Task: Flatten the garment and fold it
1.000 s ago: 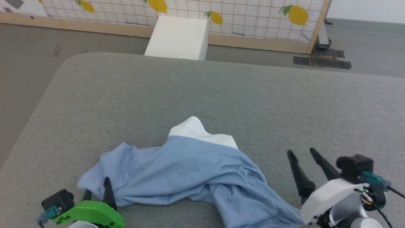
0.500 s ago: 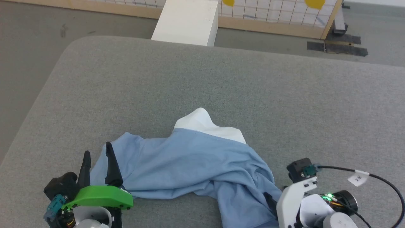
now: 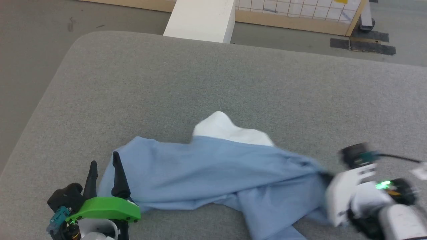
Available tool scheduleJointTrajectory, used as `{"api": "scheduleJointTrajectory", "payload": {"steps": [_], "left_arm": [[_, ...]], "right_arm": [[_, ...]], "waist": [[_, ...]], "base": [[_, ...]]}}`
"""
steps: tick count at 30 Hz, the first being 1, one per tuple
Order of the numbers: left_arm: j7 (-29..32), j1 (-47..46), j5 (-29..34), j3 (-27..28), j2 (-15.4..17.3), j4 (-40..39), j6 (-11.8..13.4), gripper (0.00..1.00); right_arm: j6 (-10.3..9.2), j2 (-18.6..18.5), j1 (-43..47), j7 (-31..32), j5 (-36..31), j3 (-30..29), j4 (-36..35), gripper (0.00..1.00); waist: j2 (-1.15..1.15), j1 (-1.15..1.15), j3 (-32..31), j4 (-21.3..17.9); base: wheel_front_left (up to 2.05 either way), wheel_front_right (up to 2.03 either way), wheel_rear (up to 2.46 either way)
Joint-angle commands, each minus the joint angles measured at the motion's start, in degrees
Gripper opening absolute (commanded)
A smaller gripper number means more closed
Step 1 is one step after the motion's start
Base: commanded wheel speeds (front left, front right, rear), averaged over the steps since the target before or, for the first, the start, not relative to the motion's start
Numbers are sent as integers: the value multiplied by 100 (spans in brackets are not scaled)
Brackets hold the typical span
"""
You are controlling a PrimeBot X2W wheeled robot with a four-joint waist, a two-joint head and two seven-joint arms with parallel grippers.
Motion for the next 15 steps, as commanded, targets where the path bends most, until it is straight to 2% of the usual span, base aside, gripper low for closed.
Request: {"api": "scheduleJointTrajectory", "payload": {"steps": [1,8,13,14,15], "left_arm": [[-26,-82,49,5,-30,23,-33,100],[-27,-60,34,-58,-39,120,-96,100],[-27,-91,23,-208,-40,202,-135,100],[-27,-108,37,-242,-40,224,-148,100],[-27,-122,37,-273,-40,244,-163,100]], "right_arm": [[-11,-25,-98,-192,-169,-394,-116,0],[-11,225,-112,-667,-1051,-2482,-457,0],[-11,329,-69,-706,-1247,-3031,-277,0],[-11,366,-73,-742,-1257,-3078,-222,79],[-11,403,-73,-775,-1243,-3119,-177,100]], "waist": [[0,0,-54,-7],[0,0,-177,-140],[0,0,-170,-296],[0,0,-162,-333],[0,0,-157,-360]], "base": [[0,0,0],[0,0,0],[0,0,0],[0,0,0],[0,0,0]]}}
